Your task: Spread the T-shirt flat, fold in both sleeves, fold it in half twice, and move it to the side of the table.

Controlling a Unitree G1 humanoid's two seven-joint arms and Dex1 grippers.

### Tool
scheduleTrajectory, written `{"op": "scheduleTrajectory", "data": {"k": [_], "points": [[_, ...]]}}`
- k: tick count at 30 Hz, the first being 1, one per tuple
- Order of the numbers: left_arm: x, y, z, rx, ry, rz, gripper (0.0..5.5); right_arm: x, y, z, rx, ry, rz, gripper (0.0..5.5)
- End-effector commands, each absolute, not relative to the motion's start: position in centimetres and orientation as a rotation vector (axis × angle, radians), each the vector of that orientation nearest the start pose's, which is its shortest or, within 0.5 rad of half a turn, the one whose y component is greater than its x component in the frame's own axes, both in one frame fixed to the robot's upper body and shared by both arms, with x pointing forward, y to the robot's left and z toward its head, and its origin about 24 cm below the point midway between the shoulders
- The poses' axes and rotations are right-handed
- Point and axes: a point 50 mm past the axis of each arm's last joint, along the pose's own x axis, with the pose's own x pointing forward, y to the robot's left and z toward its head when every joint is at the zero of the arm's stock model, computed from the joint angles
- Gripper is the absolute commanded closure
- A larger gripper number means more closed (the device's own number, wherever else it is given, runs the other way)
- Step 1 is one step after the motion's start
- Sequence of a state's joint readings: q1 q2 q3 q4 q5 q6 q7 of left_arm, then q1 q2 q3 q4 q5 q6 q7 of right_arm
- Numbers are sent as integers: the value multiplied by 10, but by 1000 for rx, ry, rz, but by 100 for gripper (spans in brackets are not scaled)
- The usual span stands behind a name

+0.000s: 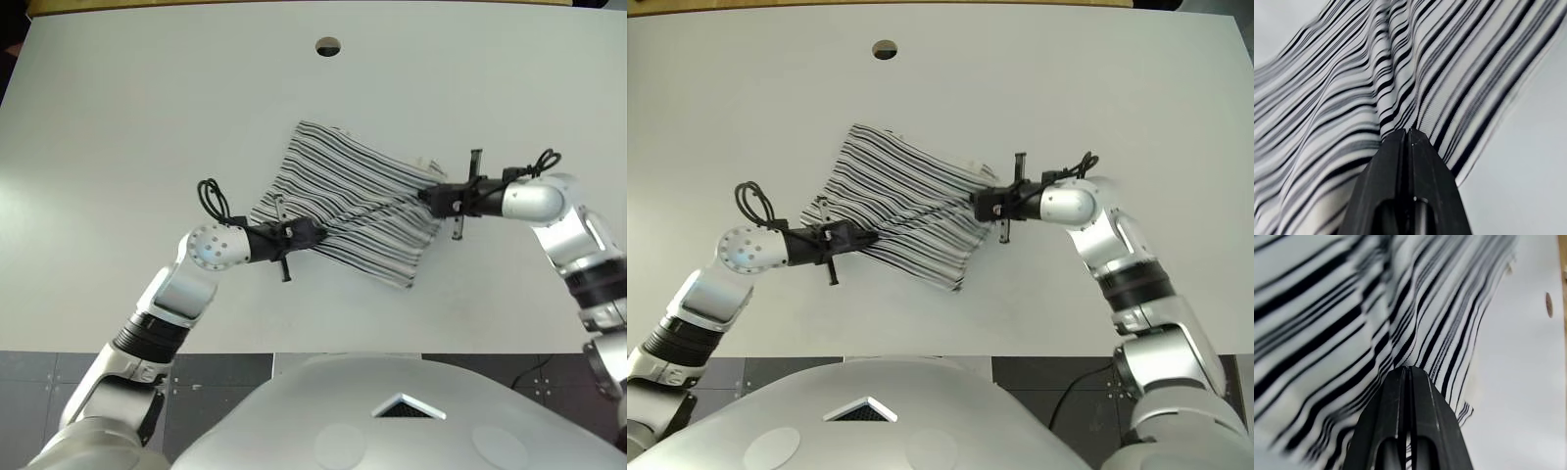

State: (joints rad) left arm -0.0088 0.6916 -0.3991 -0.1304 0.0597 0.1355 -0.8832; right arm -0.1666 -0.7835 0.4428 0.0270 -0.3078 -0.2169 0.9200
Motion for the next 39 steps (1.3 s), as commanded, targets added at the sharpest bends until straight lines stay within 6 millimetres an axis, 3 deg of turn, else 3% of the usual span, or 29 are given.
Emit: {"op": "scheduleTrajectory", "data": {"k": [1, 5, 8, 11, 15, 20, 23, 27, 31, 34, 39], "points": [[210, 191, 12, 747, 604, -1191, 538, 174, -173, 33, -1065, 433, 1547, 540], [232, 167, 23, 784, 389, -1165, 538, 154, -156, 35, -1010, 405, 1596, 540], [235, 147, 40, 719, 198, -1159, 538, 151, -149, 43, -940, 360, 1561, 540], [234, 146, 52, 684, 107, -1129, 538, 171, -147, 66, -859, 255, 1421, 540], [225, 164, 65, 628, 66, -1091, 538, 196, -147, 113, -710, 93, 1291, 540], [209, 175, 69, 621, 81, -1103, 538, 221, -153, 132, -645, 62, 1217, 540], [200, 175, 63, 591, 125, -1106, 538, 239, -147, 124, -608, 84, 1189, 540], [170, 166, 47, 567, 230, -1244, 538, 269, -128, 101, -569, 145, 1136, 540], [153, 157, 33, 520, 313, -1309, 538, 301, -106, 73, -440, 273, 1030, 540], [146, 154, 26, 496, 374, -1321, 538, 308, -99, 51, -357, 381, 1003, 540], [144, 152, 19, 505, 419, -1307, 538, 311, -105, 20, -382, 528, 956, 540]]}}
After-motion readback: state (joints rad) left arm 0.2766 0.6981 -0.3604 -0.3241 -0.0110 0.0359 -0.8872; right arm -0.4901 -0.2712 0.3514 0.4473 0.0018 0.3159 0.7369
